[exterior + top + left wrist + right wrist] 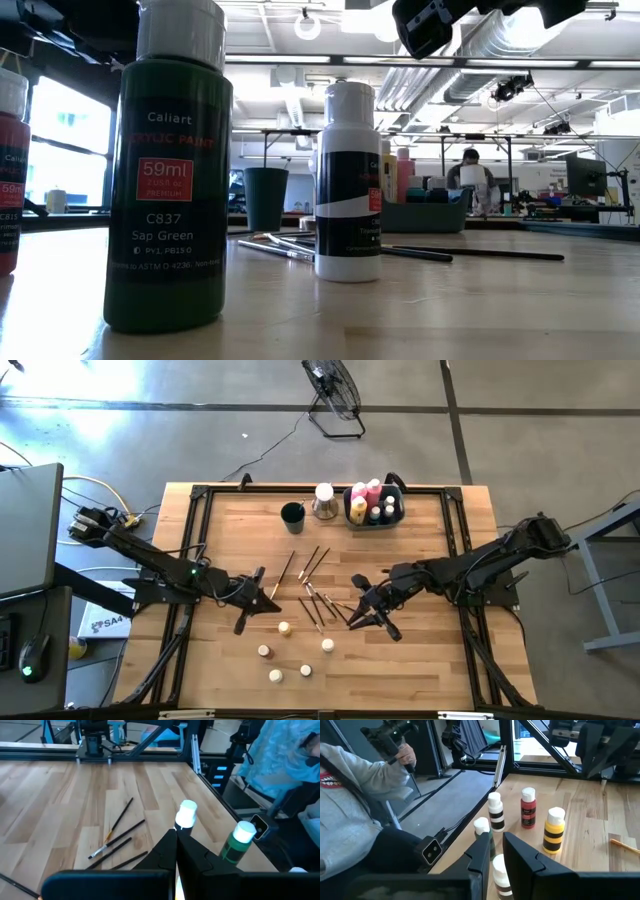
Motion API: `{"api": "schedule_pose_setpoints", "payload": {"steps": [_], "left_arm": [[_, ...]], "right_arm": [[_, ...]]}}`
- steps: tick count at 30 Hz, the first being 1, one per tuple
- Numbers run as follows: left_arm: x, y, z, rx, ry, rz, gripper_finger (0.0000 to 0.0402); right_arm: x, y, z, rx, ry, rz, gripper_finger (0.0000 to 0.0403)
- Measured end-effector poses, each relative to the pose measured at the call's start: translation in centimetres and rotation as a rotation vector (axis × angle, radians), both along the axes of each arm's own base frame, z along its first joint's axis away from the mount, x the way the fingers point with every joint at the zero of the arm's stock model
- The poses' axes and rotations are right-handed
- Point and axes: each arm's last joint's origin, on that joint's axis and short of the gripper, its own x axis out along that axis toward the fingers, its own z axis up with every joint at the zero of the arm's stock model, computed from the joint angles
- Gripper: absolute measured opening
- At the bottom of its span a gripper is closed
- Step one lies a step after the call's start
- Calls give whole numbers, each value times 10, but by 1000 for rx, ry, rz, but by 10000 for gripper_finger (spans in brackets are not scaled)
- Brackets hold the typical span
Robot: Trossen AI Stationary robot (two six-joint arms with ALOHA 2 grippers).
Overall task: Pick & Place Paint Supplies
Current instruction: Put the small white paint bottle into the blue bin
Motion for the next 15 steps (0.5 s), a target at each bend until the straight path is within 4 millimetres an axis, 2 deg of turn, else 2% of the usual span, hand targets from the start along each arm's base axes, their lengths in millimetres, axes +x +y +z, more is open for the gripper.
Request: {"api": "schedule_pose_setpoints", "payload": {"steps": [15], "left_arm": [[-2,1,-9,38,89,-3,5]], "right_arm": [[1,-3,0,-21,-5,-87,45]]}}
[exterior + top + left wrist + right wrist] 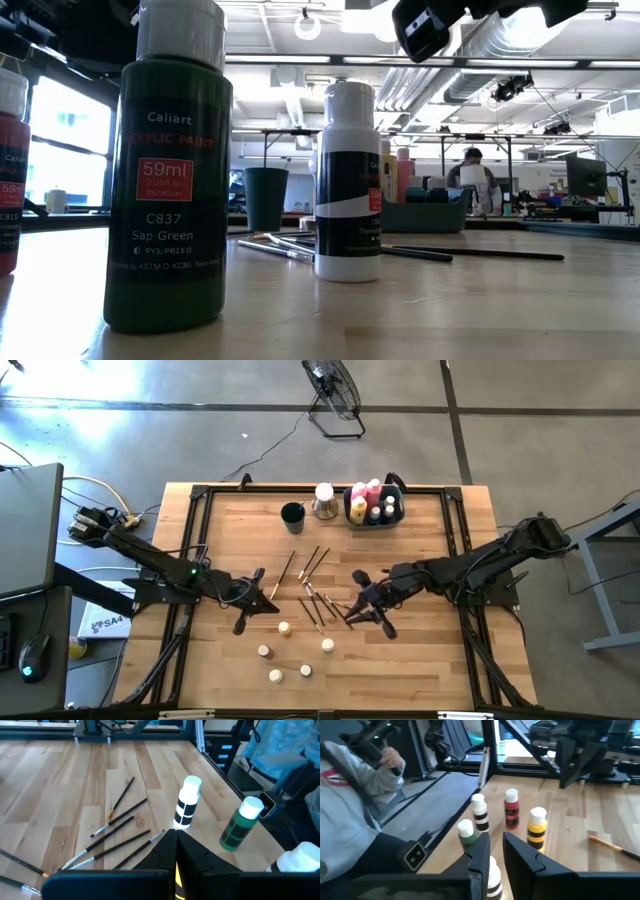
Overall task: Pick & Place Paint Supplies
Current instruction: Put the small white paint bottle into the blue bin
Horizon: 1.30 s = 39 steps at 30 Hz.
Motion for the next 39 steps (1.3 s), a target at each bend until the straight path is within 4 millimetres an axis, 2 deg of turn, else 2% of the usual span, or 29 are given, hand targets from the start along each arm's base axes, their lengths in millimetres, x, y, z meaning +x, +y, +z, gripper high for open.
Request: {"api": "schedule_pose_setpoints", "payload": {"steps": [14,19,24,27,31,35,39], "left_arm": [[0,0,2,-29,-9,7,5],[1,0,3,12,-39,-8,5],[1,0,3,19,-42,-8,6],[1,0,3,20,-40,-8,6],[0,0,1,28,-18,-9,5],[0,0,0,30,-13,-9,5],[0,0,1,53,-26,-17,5]], "right_arm": [[0,0,0,-1,0,-7,45],[0,0,0,0,1,-26,45],[5,1,13,-1,-18,-40,34],[7,8,26,-26,1,-71,10],[8,23,43,-107,21,-126,5],[11,39,42,-163,17,-91,3],[18,50,28,-187,56,-59,3]]}}
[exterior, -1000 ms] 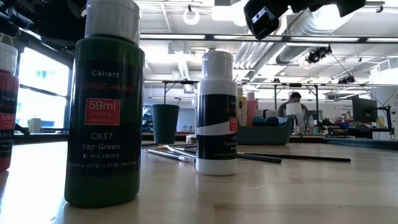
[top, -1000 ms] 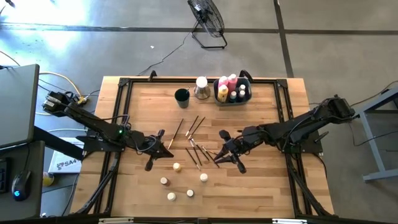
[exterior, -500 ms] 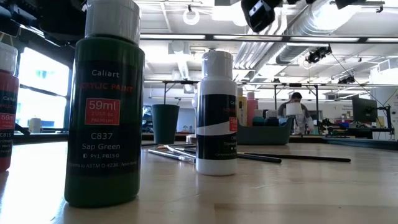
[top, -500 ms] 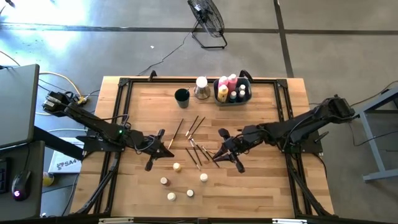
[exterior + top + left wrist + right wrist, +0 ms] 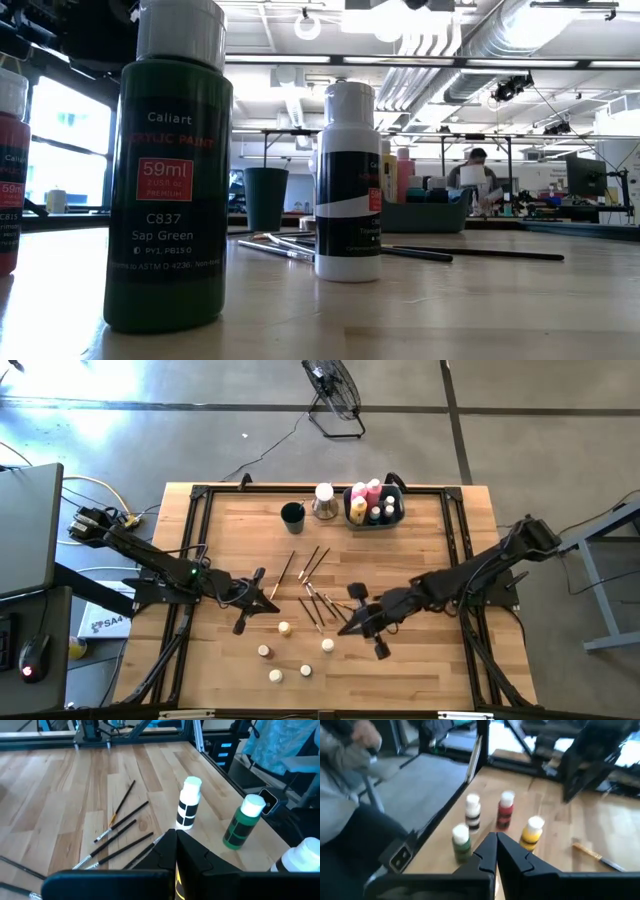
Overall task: Pick & Place Paint Supplies
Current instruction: Put the small white paint bottle into the blue bin
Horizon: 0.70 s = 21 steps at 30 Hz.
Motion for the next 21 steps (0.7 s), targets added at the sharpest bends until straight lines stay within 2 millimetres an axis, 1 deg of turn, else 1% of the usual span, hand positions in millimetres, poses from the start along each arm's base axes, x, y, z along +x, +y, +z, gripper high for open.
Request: {"api": "schedule_pose_setpoints", "payload": {"steps": [3,6,9,14,21], "left_arm": [[0,0,1,9,-19,-15,5],[0,0,2,15,-21,-16,6],[0,0,2,16,-21,-13,5],[0,0,1,17,-20,-11,5],[0,0,1,20,-12,-12,6]], "right_arm": [[5,8,-14,-18,43,18,2],[11,14,-25,-5,81,15,2],[23,20,-28,37,109,2,2],[38,29,-32,31,177,48,2],[41,29,-33,13,189,20,2]]}}
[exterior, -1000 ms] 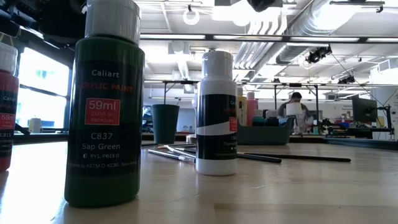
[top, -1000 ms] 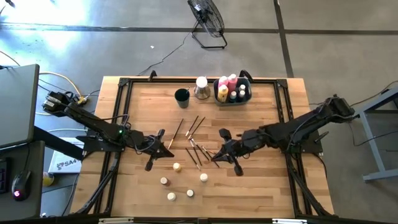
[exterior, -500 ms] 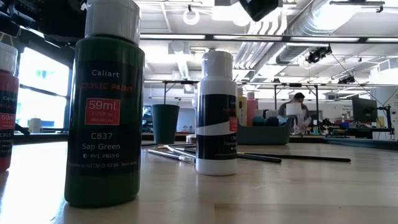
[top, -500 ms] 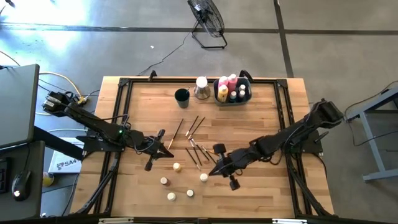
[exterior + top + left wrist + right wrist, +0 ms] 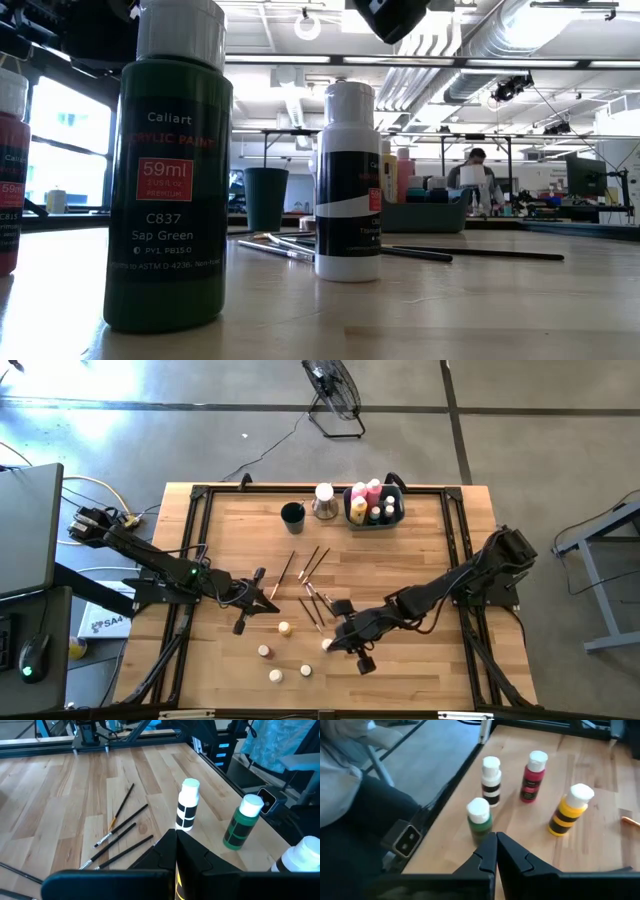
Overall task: Pick & Place Paint Supplies
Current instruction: Put the small white paint bottle into the blue bin
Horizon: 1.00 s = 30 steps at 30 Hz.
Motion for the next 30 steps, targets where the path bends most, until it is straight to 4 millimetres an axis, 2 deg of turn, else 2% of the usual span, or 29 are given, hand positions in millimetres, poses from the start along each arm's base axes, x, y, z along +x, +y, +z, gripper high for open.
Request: {"api": "schedule_pose_setpoints", "payload": {"steps": [6,14,20,24,30], "left_arm": [[0,0,0,0,1,0,5],[0,0,0,0,1,-1,5],[0,0,0,0,1,-1,5],[0,0,0,-1,1,-4,6],[0,0,0,1,5,-4,6]], "right_arm": [[0,-1,-1,-15,0,-31,23],[-1,-3,-3,-4,42,-53,143],[0,-5,-4,14,54,-153,225],[1,-6,-5,39,66,-177,262],[11,-8,-25,35,112,-174,291]]}}
